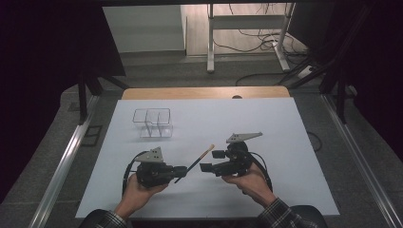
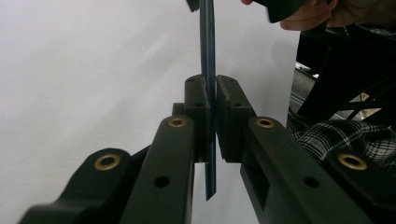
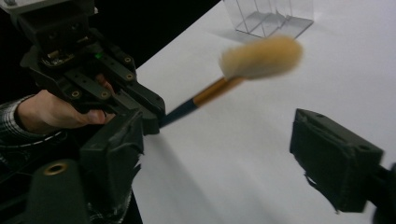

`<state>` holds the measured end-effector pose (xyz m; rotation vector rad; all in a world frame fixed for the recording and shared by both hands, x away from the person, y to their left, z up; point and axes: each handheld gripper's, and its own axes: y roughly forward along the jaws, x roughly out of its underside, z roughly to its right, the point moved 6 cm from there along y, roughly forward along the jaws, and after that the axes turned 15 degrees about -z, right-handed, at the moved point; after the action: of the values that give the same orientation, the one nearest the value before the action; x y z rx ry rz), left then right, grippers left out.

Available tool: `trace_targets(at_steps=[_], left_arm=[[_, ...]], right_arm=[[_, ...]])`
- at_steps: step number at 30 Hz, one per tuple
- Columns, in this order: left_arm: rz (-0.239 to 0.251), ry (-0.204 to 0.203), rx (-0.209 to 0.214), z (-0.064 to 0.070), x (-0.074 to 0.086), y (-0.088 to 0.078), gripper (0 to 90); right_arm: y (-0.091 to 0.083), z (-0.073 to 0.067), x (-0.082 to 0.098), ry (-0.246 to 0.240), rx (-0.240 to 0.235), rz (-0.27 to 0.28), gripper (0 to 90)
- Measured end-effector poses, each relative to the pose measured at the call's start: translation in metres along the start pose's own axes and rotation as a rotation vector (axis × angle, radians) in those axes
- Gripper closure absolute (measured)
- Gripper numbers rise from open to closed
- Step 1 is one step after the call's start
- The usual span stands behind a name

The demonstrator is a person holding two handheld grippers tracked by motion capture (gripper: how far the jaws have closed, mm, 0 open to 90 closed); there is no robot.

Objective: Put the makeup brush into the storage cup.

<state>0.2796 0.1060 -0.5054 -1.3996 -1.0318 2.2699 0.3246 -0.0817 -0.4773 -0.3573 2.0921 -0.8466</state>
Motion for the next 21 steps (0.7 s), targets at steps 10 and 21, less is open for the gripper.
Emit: trace_targets(at_steps=[10,21], left_arm=[[-0.008,0.024,0.012,0.004,-0.001,0.003,84.9],[-0.066,0.043,-0.022,0.007,0.000,0.012,82.7]], right_arm=[[0.006,-0.003,-0.006,0.025,-0.104,0.013,44.8],[0.006,-0.002,-0.004,0.090,-0.259,0.036,83.3]])
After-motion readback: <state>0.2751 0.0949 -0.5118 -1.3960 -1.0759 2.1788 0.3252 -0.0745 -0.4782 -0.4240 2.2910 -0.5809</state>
